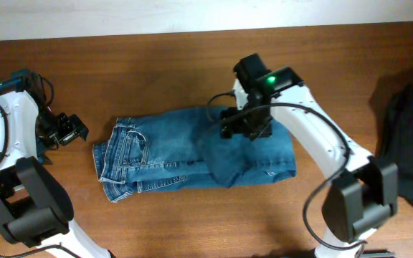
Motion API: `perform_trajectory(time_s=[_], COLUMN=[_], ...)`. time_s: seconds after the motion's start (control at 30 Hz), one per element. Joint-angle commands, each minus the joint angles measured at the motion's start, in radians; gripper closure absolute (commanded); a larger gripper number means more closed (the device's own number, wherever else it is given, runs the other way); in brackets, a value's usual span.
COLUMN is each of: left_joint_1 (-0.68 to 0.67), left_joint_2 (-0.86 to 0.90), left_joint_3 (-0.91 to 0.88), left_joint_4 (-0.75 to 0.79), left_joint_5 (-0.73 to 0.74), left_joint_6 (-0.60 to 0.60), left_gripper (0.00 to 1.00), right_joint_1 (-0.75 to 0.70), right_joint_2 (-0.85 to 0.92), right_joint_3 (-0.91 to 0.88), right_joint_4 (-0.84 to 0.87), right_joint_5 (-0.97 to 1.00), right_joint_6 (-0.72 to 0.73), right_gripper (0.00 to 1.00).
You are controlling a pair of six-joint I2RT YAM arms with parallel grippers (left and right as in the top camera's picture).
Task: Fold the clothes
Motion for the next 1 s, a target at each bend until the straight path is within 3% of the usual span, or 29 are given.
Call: perform_trajectory(time_s=[0.0,0.17,0.37,0.57,0.67,0.87,0.97], left_joint_1=[0.006,0.006,0.006,0.006,0.006,0.006,0.006], left_joint_2=[-0.002,-0.002,-0.002,-0.002,-0.002,-0.002,-0.002], left_joint_3=[-0.002,-0.002,-0.002,-0.002,-0.002,-0.002,-0.002], left_joint_4=[0.002,-0.001,0.000,0.002,0.006,0.002,-0.002], left_joint_5=[0.001,0.001,0.002,0.002,0.008,0.009,0.009], left_joint_6=[-0.003,-0.003,-0.003,-0.003,-0.003,-0.003,-0.003], left_gripper=[0.01,0.01,0.01,0.01,0.01,0.01,0.01], right_joint_1=[0.052,0.049,0.002,0.000,0.027,0.134,0.188], right_joint_2=[0.031,0.024,0.019,0.014,0.014,0.044,0.097], right_joint_3=[0.018,0.021,0.022,0.025,0.025,0.024,0.024], right_joint_4=[0.027,0.040,-0.095,-0.188,-0.178,-0.141,-0.138], right_joint_5=[-0.074,-0.072,0.035,0.023,0.023,0.048,0.209], right_joint_6=[0.025,0.039,0.031,-0.253,-0.308,-0.306,-0.222], right_gripper=[0.21,0.21,0.21,0.13,0.10,0.04,0.01])
